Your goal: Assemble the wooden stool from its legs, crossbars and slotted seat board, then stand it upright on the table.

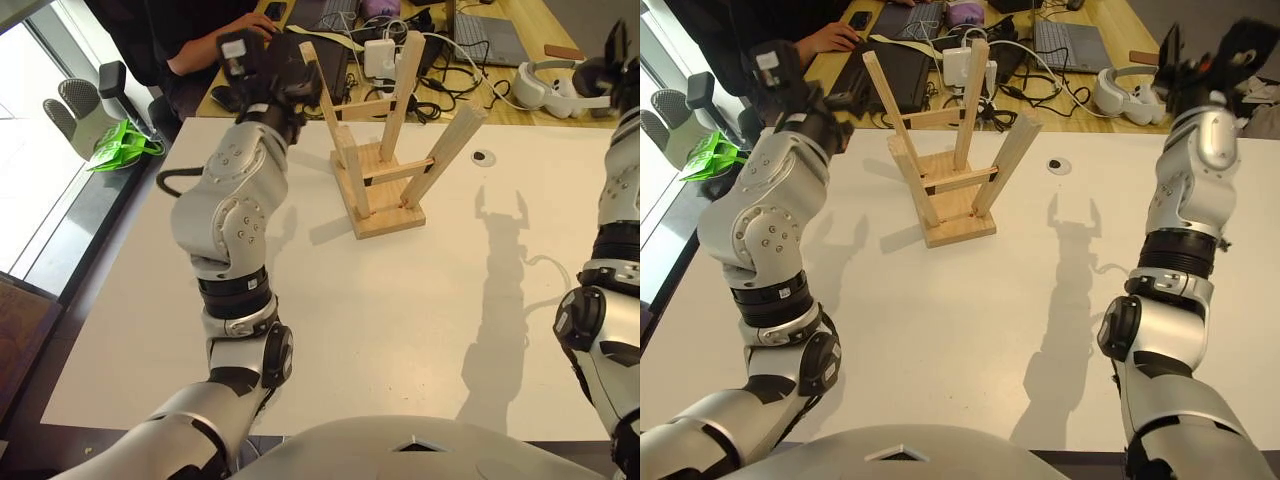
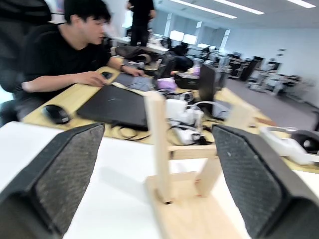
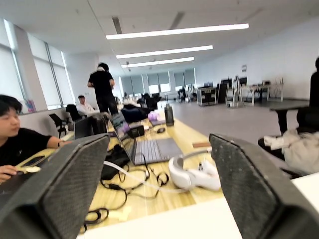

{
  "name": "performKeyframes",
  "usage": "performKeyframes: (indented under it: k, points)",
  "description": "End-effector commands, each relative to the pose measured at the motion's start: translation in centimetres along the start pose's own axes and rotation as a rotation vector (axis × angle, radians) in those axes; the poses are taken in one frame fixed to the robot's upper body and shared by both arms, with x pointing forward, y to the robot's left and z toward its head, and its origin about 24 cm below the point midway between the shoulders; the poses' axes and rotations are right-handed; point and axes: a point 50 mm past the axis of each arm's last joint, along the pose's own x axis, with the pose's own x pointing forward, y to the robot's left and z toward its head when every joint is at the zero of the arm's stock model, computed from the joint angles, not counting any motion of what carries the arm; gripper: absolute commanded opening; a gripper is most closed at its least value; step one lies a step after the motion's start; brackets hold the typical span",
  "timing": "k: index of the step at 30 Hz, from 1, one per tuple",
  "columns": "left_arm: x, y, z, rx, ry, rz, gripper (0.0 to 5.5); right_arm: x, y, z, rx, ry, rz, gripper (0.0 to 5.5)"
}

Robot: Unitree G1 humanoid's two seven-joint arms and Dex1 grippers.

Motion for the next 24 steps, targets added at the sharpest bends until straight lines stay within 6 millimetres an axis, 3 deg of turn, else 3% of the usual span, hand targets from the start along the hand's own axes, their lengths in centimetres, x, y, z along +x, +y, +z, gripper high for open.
performKeyframes:
  k: [1,4,7,13,17,18,24]
  points:
    - [0.3,1.3,-3.9,0.105,0.155,0.102,3.97,-0.2,4.2,-4.3,0.097,0.152,0.168,3.71]
    - [0.1,-0.2,-4.8,0.100,0.202,0.056,3.97,-1.1,8.0,-6.2,0.149,0.212,0.323,3.71]
    - [-0.2,-2.0,-4.2,0.088,0.189,-0.008,3.97,-2.4,10.0,-7.0,0.188,0.247,0.427,3.71]
    - [-1.0,-3.9,-3.1,0.066,0.175,-0.107,3.97,-5.4,10.5,-6.7,0.285,0.299,0.496,3.71]
    - [-2.7,-4.9,-3.1,0.056,0.191,-0.212,3.97,-8.2,11.6,-5.9,0.322,0.331,0.584,3.71]
    - [-3.3,-5.0,-3.3,0.051,0.206,-0.235,4.00,-8.9,11.7,-5.7,0.329,0.337,0.597,3.49]
    - [-5.8,-4.7,-3.9,0.026,0.240,-0.293,2.99,-11.0,11.3,-4.5,0.346,0.344,0.607,2.34]
